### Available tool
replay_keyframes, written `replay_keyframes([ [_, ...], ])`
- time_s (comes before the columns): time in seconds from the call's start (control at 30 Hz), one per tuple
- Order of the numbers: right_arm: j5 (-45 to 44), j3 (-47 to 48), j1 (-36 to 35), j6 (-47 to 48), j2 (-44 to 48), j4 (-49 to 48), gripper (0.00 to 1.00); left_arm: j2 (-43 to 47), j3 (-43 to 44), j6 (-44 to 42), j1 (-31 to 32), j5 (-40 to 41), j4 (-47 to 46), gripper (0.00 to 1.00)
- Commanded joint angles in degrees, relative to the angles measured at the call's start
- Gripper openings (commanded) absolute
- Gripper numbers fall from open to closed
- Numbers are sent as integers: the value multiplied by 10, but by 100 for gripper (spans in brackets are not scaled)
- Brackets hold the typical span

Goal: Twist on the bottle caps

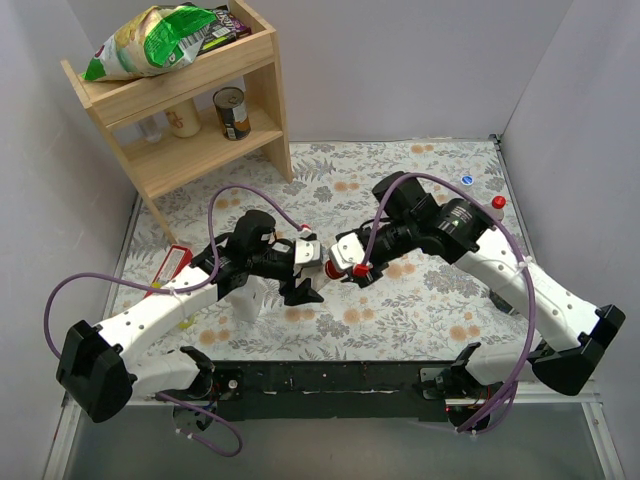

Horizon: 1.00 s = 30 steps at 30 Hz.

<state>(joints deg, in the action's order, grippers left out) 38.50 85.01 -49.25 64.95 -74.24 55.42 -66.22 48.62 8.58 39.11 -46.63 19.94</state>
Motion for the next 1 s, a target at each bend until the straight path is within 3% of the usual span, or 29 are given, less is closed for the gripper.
replay_keyframes([
  [0.0,-11,12,-5,7,-1,-10,56,2,28,-9,-2,-12,-3,0],
  [0.17,-36,6,-6,-47,-5,-52,40,2,27,3,-1,7,-27,0],
  [0.27,-37,36,1,-129,-38,-61,34,17,17,54,0,87,-100,0],
  [0.47,20,96,36,-415,-121,-51,29,19,21,88,30,338,-193,0],
  [0.53,59,82,69,-533,-133,-62,27,13,24,88,33,369,-197,0],
  [0.6,75,61,86,-577,-140,-79,26,7,24,93,34,405,-196,0],
  [0.7,79,104,94,-563,-160,-61,35,2,24,112,33,428,-186,0],
  [0.73,84,137,110,-514,-165,-49,51,5,19,112,32,419,-168,0],
  [0.87,116,209,144,-326,-146,26,68,17,13,99,5,258,-103,0],
  [0.97,133,175,147,-166,-85,50,74,9,37,94,-52,112,-37,0],
])
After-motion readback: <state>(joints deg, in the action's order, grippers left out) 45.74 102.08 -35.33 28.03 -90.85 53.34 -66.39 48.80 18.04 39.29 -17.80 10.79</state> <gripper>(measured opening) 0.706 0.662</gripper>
